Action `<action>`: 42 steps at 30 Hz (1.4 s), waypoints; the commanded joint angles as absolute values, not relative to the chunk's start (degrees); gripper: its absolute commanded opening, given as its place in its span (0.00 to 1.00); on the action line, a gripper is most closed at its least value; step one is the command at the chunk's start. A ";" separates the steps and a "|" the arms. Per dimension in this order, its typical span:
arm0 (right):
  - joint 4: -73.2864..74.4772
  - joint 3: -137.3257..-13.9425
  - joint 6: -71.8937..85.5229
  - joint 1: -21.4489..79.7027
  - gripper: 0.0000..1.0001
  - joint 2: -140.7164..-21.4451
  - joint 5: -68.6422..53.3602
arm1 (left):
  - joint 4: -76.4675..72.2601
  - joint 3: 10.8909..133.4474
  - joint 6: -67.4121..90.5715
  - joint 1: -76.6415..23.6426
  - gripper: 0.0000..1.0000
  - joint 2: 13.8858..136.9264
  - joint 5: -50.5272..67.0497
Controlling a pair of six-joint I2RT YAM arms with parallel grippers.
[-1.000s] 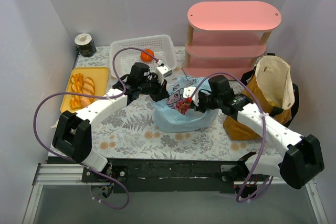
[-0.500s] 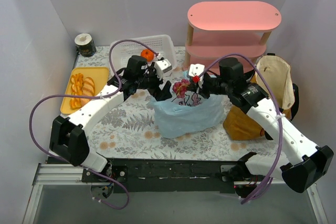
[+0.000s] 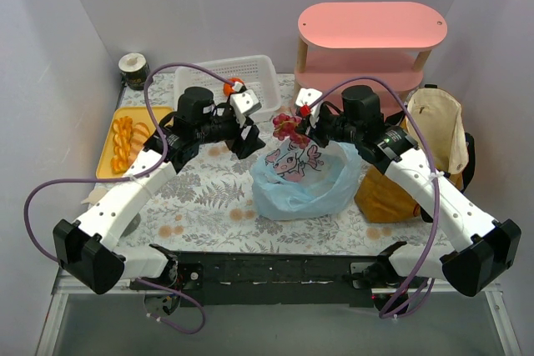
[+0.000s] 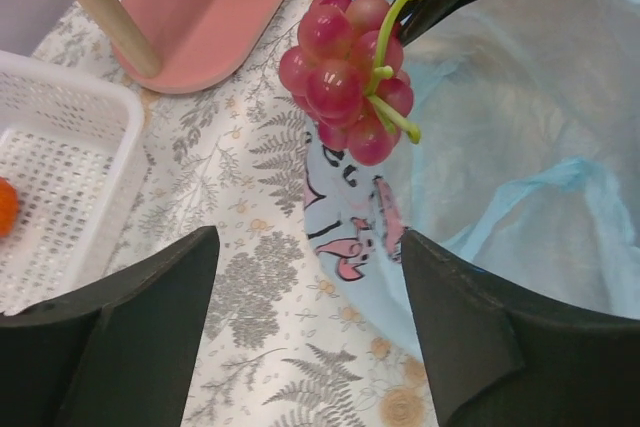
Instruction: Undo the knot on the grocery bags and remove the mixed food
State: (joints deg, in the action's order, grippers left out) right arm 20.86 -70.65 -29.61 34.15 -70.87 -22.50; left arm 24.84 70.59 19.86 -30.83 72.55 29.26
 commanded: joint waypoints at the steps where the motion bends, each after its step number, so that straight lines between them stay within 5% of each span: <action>1: 14.94 -70.40 -26.72 34.01 0.01 -70.58 -19.78 | 23.64 73.12 23.01 -31.11 0.66 70.93 32.34; 22: 11.34 -67.94 -24.26 34.01 0.01 -70.93 -19.25 | 19.25 78.49 28.39 -31.46 0.54 78.22 38.41; 33: 11.25 -67.85 -24.08 34.10 0.01 -71.10 -19.77 | 16.00 78.49 30.59 -31.64 0.38 80.86 39.64; 38: 10.81 -67.41 -23.91 34.10 0.01 -71.19 -19.86 | 15.56 78.49 30.59 -31.64 0.24 81.65 40.08; 40: 10.90 -67.24 -23.91 34.10 0.01 -71.28 -19.78 | 15.30 78.66 30.59 -31.64 0.02 81.91 39.64; 42: 12.04 -67.32 -23.99 34.10 0.09 -71.37 -19.25 | 14.94 78.49 30.33 -31.64 0.00 81.65 39.55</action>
